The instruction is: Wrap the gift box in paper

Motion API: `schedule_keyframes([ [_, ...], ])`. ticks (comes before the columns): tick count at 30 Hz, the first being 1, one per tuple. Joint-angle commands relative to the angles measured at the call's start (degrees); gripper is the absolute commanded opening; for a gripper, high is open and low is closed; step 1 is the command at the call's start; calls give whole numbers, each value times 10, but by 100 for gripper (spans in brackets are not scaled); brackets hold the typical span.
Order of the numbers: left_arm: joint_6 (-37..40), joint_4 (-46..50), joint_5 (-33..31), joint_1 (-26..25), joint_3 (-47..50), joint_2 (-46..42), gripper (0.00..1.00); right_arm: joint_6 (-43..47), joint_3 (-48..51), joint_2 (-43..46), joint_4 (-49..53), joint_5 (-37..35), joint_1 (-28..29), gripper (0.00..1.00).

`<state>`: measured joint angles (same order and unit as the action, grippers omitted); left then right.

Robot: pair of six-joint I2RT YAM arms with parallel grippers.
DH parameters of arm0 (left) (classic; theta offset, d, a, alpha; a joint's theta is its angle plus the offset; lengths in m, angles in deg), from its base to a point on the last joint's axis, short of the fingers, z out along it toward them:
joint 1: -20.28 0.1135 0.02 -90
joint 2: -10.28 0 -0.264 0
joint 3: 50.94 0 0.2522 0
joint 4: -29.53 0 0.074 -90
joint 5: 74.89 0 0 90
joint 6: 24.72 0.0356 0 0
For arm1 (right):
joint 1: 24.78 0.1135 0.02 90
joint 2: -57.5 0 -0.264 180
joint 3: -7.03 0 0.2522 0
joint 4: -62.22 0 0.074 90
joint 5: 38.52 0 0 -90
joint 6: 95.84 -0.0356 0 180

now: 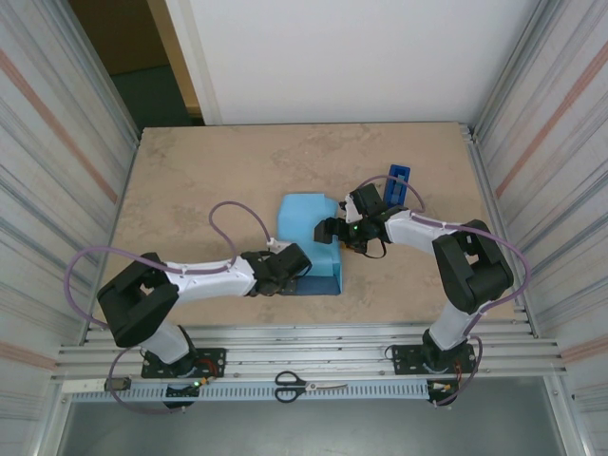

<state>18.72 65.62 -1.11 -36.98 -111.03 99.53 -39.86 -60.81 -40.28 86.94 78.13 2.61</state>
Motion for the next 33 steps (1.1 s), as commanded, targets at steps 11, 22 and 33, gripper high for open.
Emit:
schedule_keyframes([
  [11,0,19,-7,-12,13,4,0,-1,22,-21,69,-72,4,94],
  [22,-10,37,-8,-22,22,-18,20,-2,23,-15,73,-76,6,94],
  [33,0,27,-9,-28,27,-28,0,-3,23,-16,70,-76,6,94],
])
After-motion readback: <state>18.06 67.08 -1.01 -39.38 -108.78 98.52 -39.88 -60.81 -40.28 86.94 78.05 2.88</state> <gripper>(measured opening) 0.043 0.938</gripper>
